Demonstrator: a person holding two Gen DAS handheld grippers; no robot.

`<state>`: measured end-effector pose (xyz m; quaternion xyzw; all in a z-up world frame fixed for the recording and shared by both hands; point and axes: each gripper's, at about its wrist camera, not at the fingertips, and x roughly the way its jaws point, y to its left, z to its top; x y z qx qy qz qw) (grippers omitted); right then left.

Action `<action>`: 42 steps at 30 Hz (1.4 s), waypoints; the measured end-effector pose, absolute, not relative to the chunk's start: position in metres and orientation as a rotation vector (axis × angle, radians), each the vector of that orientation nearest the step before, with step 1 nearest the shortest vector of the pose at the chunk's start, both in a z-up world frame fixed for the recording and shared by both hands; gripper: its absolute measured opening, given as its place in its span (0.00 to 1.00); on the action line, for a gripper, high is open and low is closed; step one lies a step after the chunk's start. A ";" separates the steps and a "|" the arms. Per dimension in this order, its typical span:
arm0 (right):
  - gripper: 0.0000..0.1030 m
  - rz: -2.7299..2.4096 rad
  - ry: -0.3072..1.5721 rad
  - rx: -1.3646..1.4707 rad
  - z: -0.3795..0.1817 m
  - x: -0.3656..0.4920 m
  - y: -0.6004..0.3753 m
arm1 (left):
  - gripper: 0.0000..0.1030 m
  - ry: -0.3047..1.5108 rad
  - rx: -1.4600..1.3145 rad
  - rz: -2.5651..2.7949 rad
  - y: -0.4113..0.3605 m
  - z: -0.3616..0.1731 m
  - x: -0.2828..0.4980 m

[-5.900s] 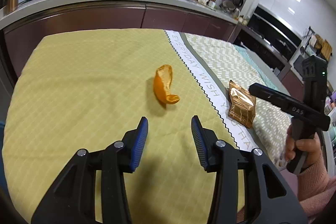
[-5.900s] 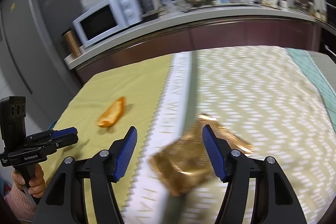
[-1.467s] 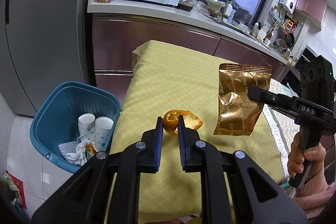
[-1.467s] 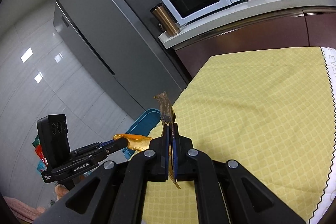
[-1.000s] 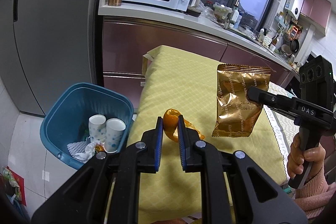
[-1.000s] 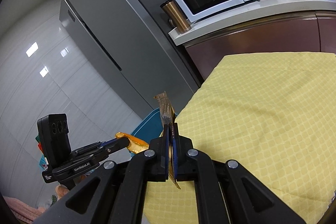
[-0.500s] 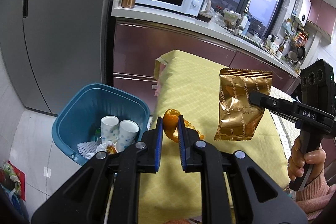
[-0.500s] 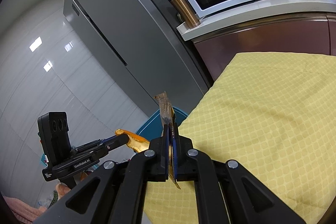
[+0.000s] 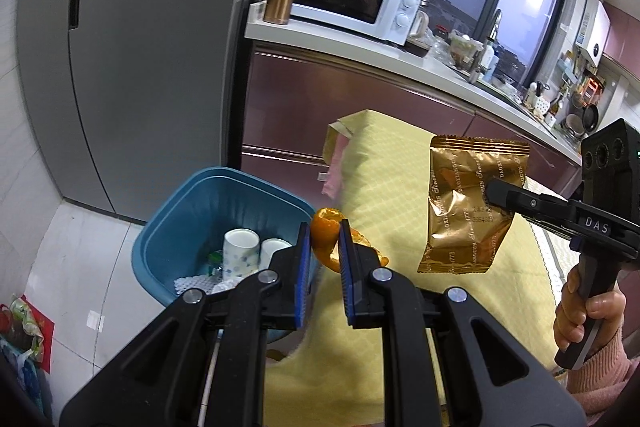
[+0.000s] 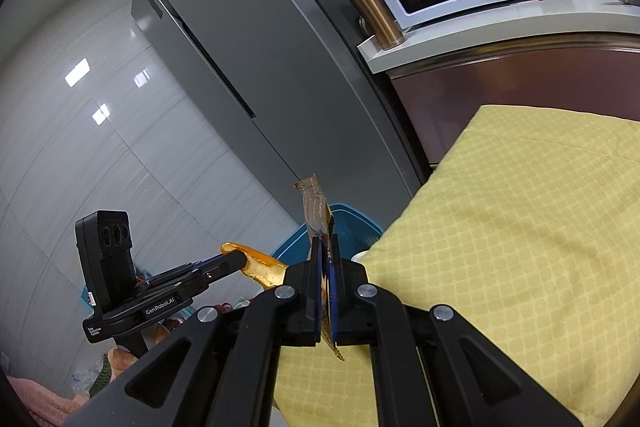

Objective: Collect trash
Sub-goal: 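Carry the orange peel and gold packet over the blue bin with both grippers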

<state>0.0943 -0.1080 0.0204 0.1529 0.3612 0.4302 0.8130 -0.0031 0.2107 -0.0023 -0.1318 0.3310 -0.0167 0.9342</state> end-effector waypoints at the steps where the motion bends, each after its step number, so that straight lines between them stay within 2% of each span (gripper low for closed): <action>1: 0.02 0.922 0.772 0.324 0.021 0.095 -0.105 | 0.14 0.676 -0.271 -0.028 0.213 -0.003 -0.003; 42: 0.02 0.968 0.852 0.264 0.007 0.121 -0.031 | 0.14 0.724 -0.321 0.066 0.250 -0.033 0.014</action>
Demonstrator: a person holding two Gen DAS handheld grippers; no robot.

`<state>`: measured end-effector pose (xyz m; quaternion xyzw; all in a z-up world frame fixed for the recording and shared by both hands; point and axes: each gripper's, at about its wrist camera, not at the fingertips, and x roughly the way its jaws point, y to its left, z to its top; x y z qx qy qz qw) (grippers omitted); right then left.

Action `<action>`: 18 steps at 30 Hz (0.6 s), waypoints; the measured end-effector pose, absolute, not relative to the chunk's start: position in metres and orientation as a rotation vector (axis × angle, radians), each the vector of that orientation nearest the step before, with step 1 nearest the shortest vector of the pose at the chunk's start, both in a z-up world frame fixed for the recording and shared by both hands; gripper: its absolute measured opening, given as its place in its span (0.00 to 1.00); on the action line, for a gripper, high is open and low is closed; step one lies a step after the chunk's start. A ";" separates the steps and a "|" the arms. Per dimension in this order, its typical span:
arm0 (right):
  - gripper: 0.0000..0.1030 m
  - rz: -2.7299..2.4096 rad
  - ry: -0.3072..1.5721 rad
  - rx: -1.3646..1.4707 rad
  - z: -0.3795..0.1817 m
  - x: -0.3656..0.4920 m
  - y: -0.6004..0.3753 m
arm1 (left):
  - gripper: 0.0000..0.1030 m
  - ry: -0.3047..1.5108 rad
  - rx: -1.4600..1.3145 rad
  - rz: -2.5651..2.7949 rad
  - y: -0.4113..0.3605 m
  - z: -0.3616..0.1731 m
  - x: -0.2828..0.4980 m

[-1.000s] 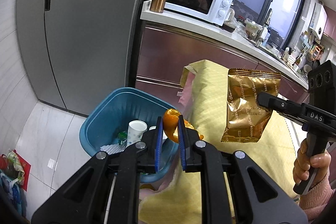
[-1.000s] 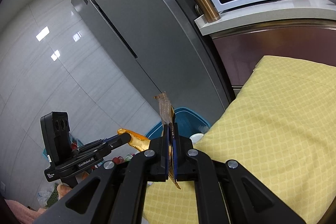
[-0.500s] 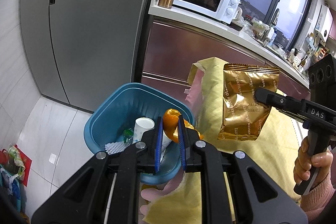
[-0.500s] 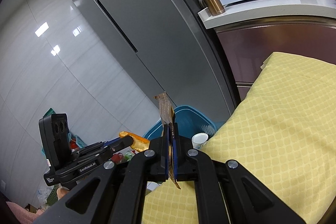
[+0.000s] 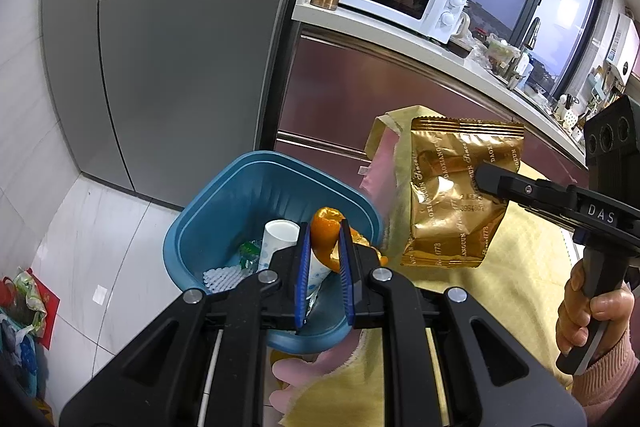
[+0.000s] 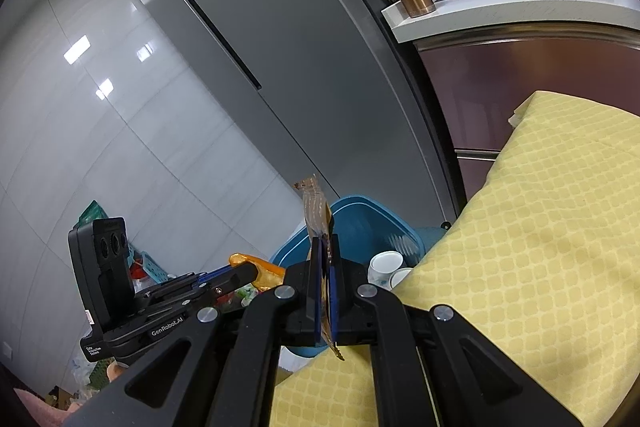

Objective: Collect trash
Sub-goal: 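Carry the orange peel and gold packet over the blue bin with both grippers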

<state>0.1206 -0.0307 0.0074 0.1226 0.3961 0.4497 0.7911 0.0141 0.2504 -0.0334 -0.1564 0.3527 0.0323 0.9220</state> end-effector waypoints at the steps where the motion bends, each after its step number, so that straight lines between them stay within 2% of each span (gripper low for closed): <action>1: 0.02 0.968 0.854 0.261 0.007 0.120 -0.029 | 0.14 0.726 -0.322 0.067 0.251 -0.034 0.015; 18: 0.02 0.964 0.906 0.229 -0.009 0.131 -0.004 | 0.14 0.762 -0.342 0.090 0.258 -0.054 0.024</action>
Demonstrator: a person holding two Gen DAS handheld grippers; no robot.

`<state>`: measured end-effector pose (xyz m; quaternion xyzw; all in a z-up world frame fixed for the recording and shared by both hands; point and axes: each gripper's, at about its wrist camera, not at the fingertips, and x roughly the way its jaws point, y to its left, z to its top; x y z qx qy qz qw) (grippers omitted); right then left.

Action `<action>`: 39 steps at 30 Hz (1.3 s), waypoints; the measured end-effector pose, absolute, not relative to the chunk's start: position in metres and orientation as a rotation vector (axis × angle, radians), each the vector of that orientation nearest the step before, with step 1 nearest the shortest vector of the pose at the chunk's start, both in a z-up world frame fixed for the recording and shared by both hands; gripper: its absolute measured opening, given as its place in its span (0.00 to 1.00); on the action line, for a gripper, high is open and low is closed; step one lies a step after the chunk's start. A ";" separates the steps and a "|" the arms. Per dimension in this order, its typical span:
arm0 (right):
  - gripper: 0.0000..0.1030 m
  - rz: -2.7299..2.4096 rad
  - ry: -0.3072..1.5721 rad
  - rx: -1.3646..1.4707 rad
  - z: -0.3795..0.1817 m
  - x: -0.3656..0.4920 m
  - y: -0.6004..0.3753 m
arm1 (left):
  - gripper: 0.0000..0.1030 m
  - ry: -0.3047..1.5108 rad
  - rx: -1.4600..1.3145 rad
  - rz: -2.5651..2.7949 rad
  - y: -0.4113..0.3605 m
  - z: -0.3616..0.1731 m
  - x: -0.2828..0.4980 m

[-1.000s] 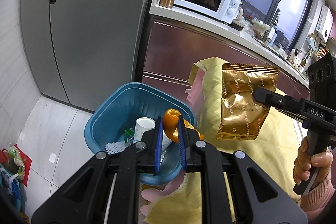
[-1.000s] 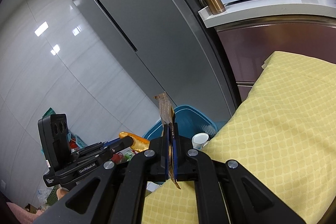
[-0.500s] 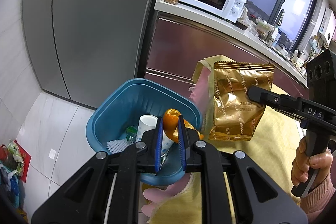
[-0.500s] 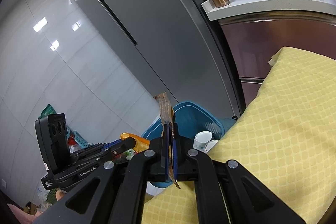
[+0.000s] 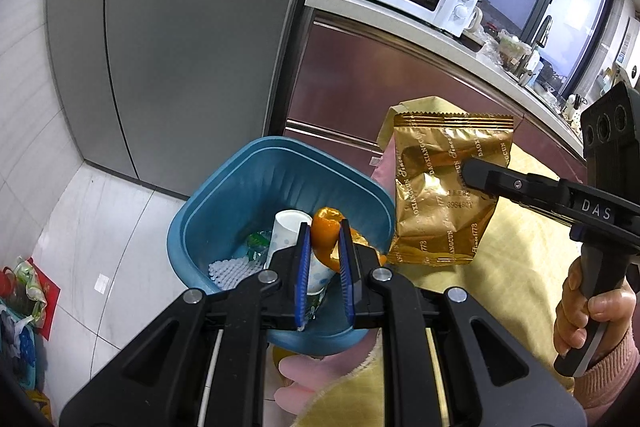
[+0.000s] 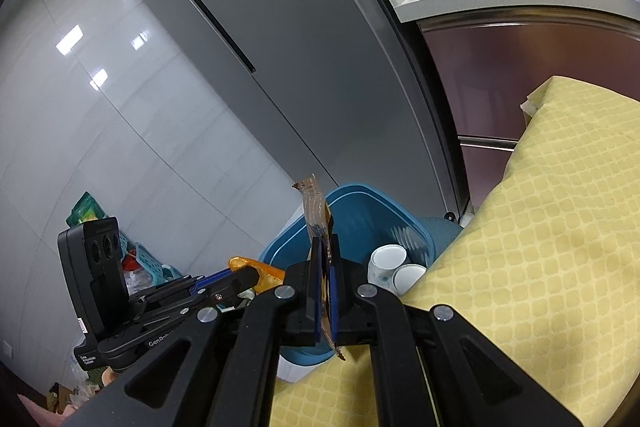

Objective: Collect trash
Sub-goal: 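Carry the orange peel and gold packet over the blue bin with both grippers, then open both grippers to drop the peel and packet into the bin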

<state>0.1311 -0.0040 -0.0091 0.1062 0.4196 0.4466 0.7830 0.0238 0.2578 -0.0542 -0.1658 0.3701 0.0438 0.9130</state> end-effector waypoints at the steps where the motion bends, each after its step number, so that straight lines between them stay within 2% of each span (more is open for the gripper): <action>1: 0.02 0.963 0.908 0.227 -0.010 0.132 -0.003 | 0.14 0.765 -0.345 0.091 0.259 -0.056 0.024; 39: 0.02 0.933 1.015 0.129 -0.049 0.142 0.044 | 0.14 0.881 -0.373 0.133 0.268 -0.111 0.064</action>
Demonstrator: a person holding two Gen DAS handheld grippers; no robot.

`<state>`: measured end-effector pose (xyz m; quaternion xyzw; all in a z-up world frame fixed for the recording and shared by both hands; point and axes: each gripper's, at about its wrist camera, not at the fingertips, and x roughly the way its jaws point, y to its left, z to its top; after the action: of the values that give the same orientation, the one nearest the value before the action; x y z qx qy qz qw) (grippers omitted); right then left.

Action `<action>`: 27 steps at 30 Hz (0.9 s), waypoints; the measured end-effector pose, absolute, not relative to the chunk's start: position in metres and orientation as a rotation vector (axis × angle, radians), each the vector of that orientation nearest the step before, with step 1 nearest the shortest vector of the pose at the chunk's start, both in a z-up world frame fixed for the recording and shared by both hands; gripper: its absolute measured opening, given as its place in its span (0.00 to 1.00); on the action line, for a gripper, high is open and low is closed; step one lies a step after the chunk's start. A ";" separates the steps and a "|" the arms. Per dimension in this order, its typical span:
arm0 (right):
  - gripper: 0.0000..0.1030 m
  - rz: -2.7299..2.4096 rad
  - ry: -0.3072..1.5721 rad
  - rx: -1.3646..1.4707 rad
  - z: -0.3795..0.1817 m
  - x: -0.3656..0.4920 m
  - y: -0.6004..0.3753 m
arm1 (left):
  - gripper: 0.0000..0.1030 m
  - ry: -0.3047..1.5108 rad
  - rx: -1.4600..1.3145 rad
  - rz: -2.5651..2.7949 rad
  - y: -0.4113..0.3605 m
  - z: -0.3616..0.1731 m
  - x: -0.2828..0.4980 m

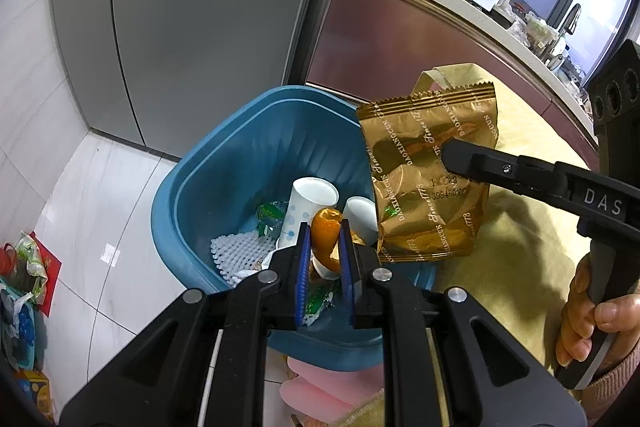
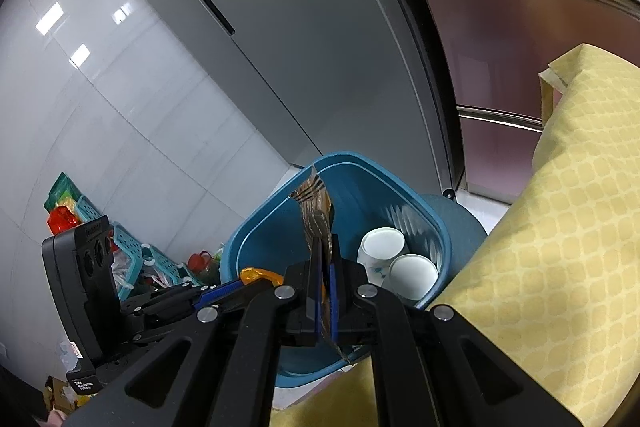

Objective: Collect trash
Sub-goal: 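Open both grippers to drop the peel and packet into the bin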

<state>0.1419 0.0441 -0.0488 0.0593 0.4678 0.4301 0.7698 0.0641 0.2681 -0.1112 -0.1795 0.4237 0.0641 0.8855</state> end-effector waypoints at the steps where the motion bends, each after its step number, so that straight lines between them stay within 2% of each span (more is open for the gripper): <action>1: 0.02 0.933 1.017 0.124 -0.049 0.143 0.045 | 0.14 0.884 -0.375 0.133 0.268 -0.112 0.065; 11: 0.03 0.929 1.039 0.091 -0.051 0.145 0.058 | 0.14 0.902 -0.372 0.145 0.268 -0.122 0.069; 19: 0.09 0.914 1.064 0.063 -0.054 0.146 0.067 | 0.16 0.919 -0.375 0.151 0.267 -0.130 0.076; 25: 0.12 0.918 1.063 0.071 -0.053 0.144 0.064 | 0.21 0.934 -0.397 0.143 0.268 -0.139 0.081; 27: 0.16 0.919 1.059 0.076 -0.053 0.144 0.062 | 0.26 0.931 -0.398 0.145 0.269 -0.139 0.082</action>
<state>0.1441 0.0621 -0.0525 0.0349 0.4871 0.4226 0.7634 0.0820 0.2686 -0.1390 -0.1902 0.4456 0.0692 0.8720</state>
